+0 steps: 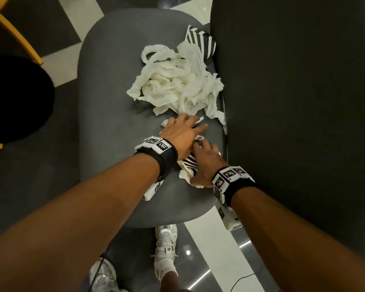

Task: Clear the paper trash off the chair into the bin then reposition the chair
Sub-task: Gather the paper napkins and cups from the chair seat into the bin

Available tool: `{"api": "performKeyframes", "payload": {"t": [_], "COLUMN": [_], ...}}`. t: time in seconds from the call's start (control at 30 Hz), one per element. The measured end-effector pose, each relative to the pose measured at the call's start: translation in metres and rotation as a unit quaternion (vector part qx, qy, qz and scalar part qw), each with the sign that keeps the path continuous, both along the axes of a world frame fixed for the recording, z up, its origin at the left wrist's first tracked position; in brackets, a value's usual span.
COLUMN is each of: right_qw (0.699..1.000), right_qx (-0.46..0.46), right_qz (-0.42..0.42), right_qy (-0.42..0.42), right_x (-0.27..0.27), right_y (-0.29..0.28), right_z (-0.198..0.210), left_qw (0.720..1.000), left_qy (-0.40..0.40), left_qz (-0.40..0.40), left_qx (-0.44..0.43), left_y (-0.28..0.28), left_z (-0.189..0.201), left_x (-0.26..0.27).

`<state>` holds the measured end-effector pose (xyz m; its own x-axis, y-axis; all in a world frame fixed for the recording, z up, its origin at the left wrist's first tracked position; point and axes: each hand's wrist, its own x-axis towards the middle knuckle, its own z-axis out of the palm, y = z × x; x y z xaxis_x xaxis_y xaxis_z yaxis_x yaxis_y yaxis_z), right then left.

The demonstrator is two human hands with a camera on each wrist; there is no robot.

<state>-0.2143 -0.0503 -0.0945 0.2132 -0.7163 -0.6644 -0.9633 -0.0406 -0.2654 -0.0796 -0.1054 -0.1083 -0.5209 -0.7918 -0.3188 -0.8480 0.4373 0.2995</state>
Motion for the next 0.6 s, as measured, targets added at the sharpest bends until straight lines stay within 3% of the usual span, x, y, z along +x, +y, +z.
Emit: {"api": "performKeyframes", "payload": {"t": [0.1,0.33,0.47,0.6], "right_qw": [1.000,0.999,0.998,0.997], "right_qx": [0.012,-0.011,-0.016,-0.030], "right_qz": [0.011,0.011,0.044,0.062], "right_qy": [-0.003,-0.031,-0.039,-0.043], "right_x": [0.002,0.004,0.021,0.044], "right_y": [-0.004,-0.007,-0.007,-0.003], "right_z": [-0.003,-0.005,-0.005,-0.003], "left_qw": [0.998,0.992,0.980,0.978], "left_qy": [-0.055,0.044,0.035,0.001], "left_qz": [0.001,0.104,0.176,0.186], "left_qx": [0.041,0.049,0.079,0.094], "left_y": [-0.007,0.005,0.029,0.045], "left_z": [-0.010,-0.020,-0.027,-0.028], "left_x": [0.004,0.038,0.061,0.078]}}
